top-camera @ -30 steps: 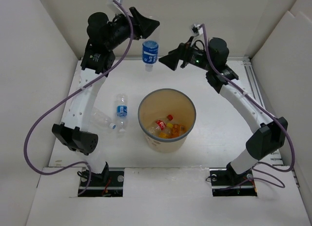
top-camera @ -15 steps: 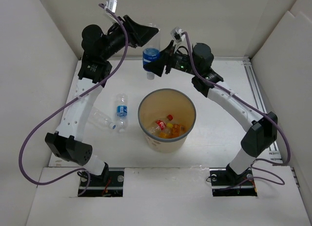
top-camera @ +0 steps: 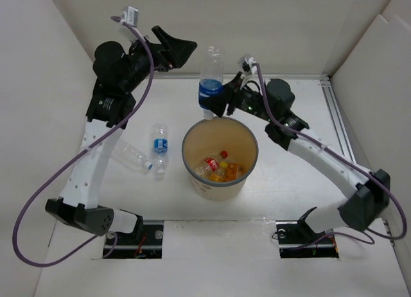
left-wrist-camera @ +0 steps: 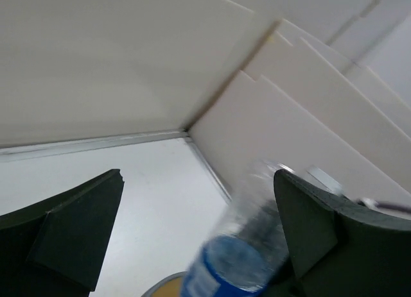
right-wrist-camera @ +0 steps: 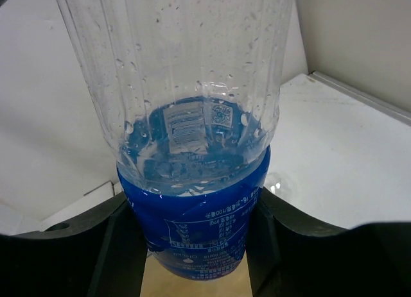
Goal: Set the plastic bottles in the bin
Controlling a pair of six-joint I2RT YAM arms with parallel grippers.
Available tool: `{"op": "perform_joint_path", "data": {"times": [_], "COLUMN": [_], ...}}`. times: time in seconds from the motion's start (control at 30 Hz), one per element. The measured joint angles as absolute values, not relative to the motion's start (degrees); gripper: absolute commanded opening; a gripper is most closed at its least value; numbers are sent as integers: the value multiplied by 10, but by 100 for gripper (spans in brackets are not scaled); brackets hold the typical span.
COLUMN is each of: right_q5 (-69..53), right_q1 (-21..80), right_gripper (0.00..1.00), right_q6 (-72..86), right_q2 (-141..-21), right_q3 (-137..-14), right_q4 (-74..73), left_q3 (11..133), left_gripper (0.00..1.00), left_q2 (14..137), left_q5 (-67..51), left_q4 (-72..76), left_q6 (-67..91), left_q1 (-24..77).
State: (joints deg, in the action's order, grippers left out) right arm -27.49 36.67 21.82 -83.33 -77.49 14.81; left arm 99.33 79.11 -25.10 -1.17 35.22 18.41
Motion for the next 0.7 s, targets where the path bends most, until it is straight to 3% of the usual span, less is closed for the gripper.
{"op": "perform_joint_path", "data": {"times": [0.1,0.17,0.2,0.23,0.27,0.5,0.7], "right_q5": [-239,-210,-197,-185,-171,-74,10], "right_q1": [389,414,427,439,453,465,466], "right_gripper": [1,13,30,83,98,100,100], "right_q6": [209,205,203,200,194,190,176], "right_q2": [-744,-689,-665,-645,-624,-588,-532], "right_q3": [-691,-639,-615,-592,-566,-522,-533], "right_q4": [145,147,150,150,148,100,40], "left_q3": [996,995,990,974,956,772,729], "left_gripper": [100,100,100,100,100,100,100], "left_q2": [759,744,738,731,723,733,828], "left_q5": [-153,-87,-60,-30,-11,59,64], "left_q4": [-85,-126,-138,-145,-150,-177,-215], "left_q6": [330,320,317,313,310,311,322], "left_q1": [171,163,161,160,160,160,160]}}
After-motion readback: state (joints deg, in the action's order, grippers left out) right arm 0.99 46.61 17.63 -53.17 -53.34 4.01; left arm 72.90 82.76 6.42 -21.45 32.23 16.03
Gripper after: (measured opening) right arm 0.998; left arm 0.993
